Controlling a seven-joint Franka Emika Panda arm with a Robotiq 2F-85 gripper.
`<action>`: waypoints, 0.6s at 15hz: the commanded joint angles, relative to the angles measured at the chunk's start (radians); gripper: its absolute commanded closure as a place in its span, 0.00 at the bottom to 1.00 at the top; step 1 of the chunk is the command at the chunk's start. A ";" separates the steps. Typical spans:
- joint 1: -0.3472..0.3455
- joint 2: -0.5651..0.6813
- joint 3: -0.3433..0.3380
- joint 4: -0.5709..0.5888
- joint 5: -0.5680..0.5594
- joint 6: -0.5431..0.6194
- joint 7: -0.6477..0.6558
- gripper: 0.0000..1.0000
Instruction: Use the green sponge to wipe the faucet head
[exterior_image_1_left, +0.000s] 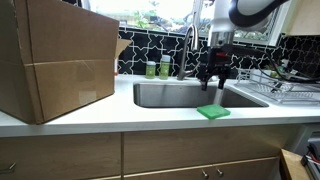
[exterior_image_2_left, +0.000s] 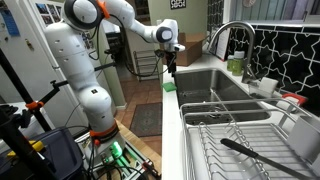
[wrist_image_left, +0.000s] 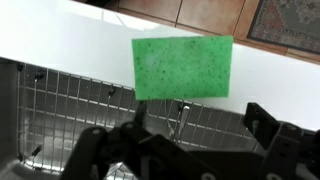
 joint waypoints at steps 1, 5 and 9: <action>-0.013 -0.179 0.024 -0.005 -0.123 -0.022 0.137 0.00; -0.066 -0.245 0.067 0.090 -0.247 -0.080 0.321 0.00; -0.115 -0.254 0.106 0.147 -0.391 -0.091 0.493 0.00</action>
